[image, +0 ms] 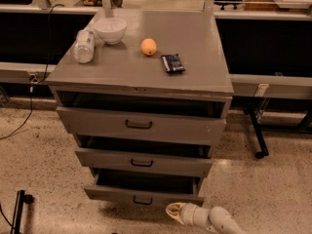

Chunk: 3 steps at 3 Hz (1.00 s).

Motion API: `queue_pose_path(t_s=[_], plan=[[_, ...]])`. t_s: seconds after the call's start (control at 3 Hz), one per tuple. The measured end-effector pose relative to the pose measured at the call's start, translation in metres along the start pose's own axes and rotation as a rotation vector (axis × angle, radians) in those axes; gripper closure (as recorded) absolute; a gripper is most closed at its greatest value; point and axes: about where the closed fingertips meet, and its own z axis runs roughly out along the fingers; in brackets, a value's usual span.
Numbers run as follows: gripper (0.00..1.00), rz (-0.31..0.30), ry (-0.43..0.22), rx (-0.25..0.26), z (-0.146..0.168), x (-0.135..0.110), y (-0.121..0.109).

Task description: Close bottom drawer

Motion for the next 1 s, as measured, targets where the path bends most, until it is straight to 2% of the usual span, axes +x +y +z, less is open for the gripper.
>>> queue_pose_path(t_s=[0.33, 1.0], plan=[[1.0, -0.006, 0.001, 0.027, 0.004, 0.002, -0.012], [1.0, -0.005, -0.021, 0.129, 0.008, -0.001, -0.05]])
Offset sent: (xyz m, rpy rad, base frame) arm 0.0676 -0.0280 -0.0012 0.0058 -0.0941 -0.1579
